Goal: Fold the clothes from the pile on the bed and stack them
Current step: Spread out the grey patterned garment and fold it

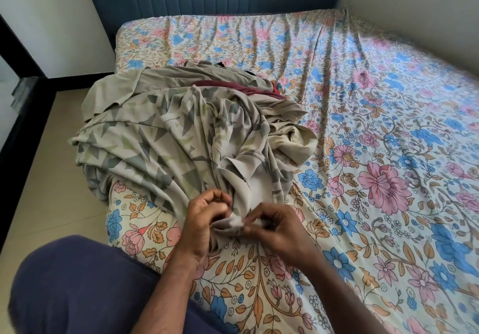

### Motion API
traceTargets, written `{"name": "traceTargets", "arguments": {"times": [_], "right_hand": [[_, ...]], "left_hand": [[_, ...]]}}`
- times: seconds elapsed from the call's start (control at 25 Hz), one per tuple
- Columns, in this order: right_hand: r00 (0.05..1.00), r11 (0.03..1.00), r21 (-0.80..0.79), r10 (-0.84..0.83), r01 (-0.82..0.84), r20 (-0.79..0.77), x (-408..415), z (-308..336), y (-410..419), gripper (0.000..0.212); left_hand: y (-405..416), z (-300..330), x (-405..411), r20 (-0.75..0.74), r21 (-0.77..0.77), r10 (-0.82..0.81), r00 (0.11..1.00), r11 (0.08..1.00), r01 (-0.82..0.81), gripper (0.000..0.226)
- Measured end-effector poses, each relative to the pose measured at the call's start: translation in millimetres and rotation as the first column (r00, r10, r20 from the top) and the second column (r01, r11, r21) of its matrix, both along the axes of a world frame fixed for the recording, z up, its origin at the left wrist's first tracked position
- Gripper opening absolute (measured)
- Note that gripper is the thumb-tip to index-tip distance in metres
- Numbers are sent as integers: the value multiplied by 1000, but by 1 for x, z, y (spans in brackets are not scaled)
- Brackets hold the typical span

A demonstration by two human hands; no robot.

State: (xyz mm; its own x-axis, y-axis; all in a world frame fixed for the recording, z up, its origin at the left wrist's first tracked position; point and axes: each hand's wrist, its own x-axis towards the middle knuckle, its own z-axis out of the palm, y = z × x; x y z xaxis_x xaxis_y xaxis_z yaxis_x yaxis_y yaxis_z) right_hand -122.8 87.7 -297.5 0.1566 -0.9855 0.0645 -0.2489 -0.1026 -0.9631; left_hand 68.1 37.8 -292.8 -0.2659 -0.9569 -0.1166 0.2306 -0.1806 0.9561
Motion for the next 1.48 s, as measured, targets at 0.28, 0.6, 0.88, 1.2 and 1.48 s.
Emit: {"name": "traceTargets", "arguments": {"times": [0.28,0.6,0.88,1.2,1.48], "right_hand": [[868,871,-149,-485,468,-109,-6,11,-23,16],[726,884,-84,-429,460,-537,26,7,-41,39],[790,810,65,-547,583,-277,-2,25,-51,8],[875,950,150,-311,274,372,-34,56,-58,27],[843,924,206,-380,323,381,-16,55,-56,47]], "left_hand": [[3,5,-13,433,-139,168,885,983,-119,69],[-13,22,-30,716,-240,313,624,950,-201,55],[-27,35,-19,196,274,288,937,902,-334,15],[-42,65,14,64,346,248,967,903,-255,21],[-45,65,15,567,-371,275,776,927,-57,15]]}}
